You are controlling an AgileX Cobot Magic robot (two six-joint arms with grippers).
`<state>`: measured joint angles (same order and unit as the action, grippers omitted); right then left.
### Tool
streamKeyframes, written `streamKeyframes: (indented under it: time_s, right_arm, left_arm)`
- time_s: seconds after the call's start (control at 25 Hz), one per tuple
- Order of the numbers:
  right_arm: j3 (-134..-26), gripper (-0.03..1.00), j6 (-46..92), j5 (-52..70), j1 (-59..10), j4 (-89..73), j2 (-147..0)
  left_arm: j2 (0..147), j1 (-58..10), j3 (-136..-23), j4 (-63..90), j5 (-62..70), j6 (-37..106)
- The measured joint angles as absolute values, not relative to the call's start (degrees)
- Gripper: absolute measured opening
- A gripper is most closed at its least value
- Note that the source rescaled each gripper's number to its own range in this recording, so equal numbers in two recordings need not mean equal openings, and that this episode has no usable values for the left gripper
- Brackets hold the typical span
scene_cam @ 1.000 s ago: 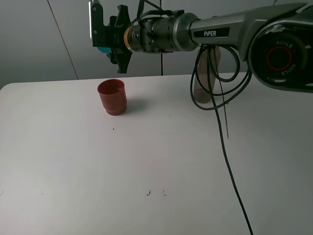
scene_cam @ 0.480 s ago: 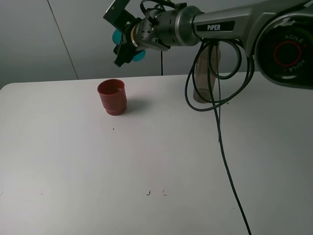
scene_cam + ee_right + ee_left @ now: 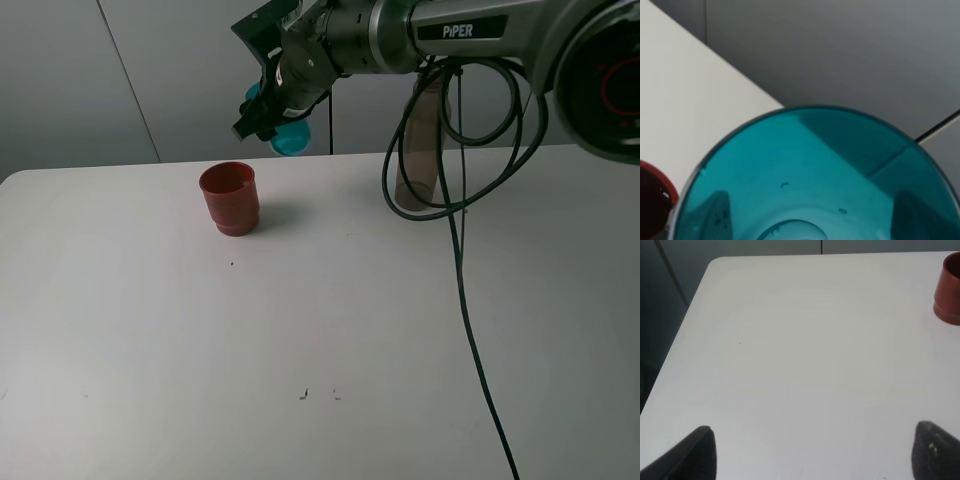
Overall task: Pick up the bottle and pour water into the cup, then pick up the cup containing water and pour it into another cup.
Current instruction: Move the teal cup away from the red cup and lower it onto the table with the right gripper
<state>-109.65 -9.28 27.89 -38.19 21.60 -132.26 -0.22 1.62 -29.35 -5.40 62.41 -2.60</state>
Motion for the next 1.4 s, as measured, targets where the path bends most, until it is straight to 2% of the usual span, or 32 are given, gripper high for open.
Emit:
streamKeyframes:
  time_s: [0.36,0.8,1.04,1.24,1.4]
  right_arm:
    - [-107.9,0.12,-3.4,33.4,-38.2,11.9,-130.7]
    - [-91.7,0.12,-3.2,26.6,-37.6,8.4,-122.1]
    - [-78.1,0.12,-3.1,13.4,-35.8,8.1,-116.5]
    - [-64.2,0.12,-3.1,-8.1,-34.8,7.7,-113.6]
    - [-56.9,0.12,-3.1,-18.3,-33.8,5.5,-113.2]
  left_arm:
    - [-0.2,1.6,-29.4,-5.4,62.4,-2.6]
    - [-0.2,1.6,-29.4,-5.4,62.4,-2.6]
    - [-0.2,1.6,-29.4,-5.4,62.4,-2.6]
    - [-0.2,1.6,-29.4,-5.4,62.4,-2.6]
    - [-0.2,1.6,-29.4,-5.4,62.4,-2.6]
